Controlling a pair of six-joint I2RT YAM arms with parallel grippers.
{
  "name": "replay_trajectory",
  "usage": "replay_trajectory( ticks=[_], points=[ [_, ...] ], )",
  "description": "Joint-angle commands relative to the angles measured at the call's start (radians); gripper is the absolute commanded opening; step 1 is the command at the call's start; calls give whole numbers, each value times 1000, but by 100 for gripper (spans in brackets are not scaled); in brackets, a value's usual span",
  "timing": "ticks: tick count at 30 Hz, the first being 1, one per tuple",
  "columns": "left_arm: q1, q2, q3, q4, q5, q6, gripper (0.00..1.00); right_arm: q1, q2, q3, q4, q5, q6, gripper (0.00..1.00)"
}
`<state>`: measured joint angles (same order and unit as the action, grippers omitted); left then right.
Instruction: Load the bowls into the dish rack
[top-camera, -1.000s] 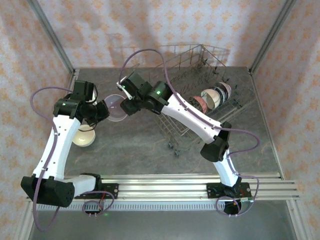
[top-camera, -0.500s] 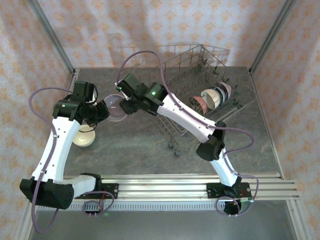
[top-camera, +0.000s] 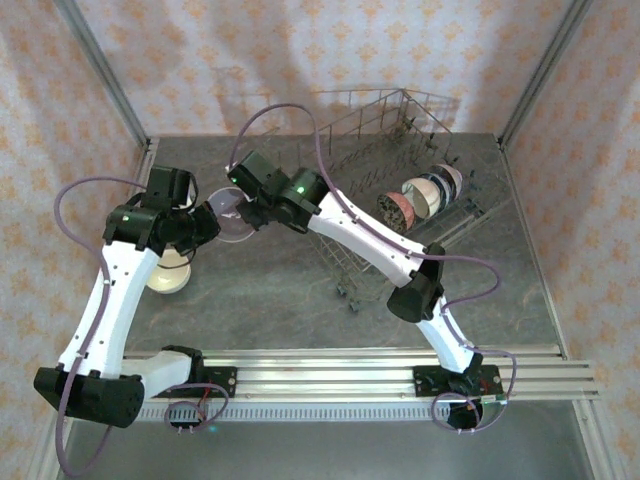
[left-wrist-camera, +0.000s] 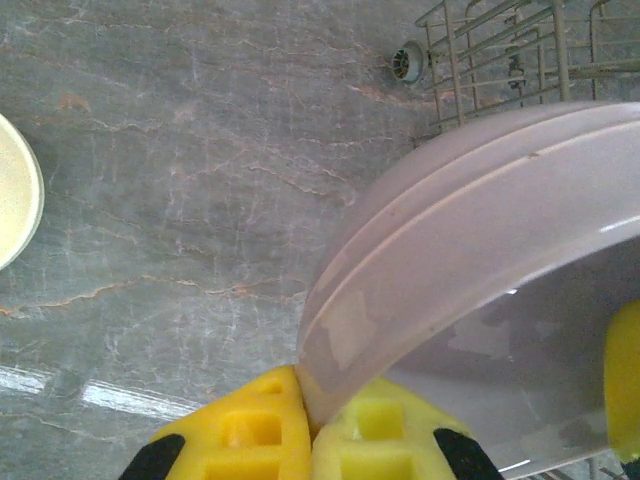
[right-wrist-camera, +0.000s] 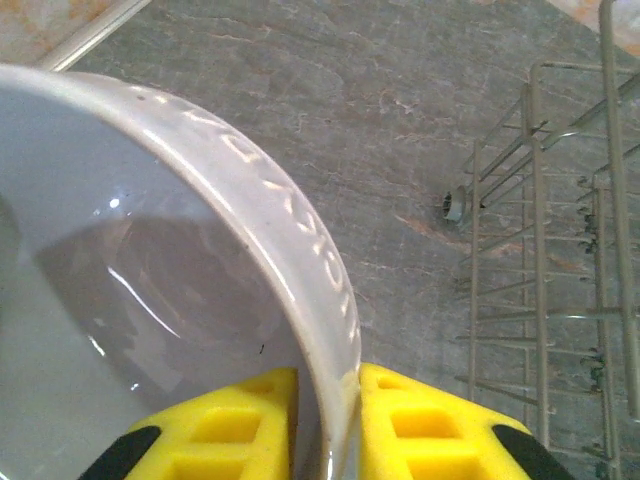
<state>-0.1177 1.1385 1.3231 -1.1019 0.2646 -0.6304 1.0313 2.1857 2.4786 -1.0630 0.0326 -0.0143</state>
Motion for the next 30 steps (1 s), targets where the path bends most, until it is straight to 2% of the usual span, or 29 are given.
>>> replay_trajectory(
  ticks=[1, 4, 10, 14, 16, 18, 21, 26, 30],
  points=[
    [-28, -38, 25, 62, -38, -31, 0, 7, 3, 46, -9, 47, 16, 18],
    [-39, -48, 22, 76, -42, -47, 0, 5, 2, 55, -13, 67, 23, 17],
    [-46, -68, 28, 97, -38, -67, 2, 7, -2, 60, -12, 101, 32, 9],
    [-50, -75, 44, 109, -21, -75, 14, 6, -5, 70, -5, 129, 27, 4],
    [-50, -81, 65, 107, -32, -65, 28, 6, -6, 78, 3, 159, 7, 2],
    [-50, -84, 123, 67, -99, -24, 41, -1, -4, 91, 18, 230, -27, 0],
    [-51, -74, 216, 10, -177, 40, 52, -44, -5, 138, 19, 269, -45, 0],
    [-49, -49, 289, -8, -244, 78, 59, -103, -42, 171, 62, 370, -84, 0],
    [-45, -12, 294, 16, -236, 126, 61, -154, -82, 171, 101, 432, -116, 0]
  ],
)
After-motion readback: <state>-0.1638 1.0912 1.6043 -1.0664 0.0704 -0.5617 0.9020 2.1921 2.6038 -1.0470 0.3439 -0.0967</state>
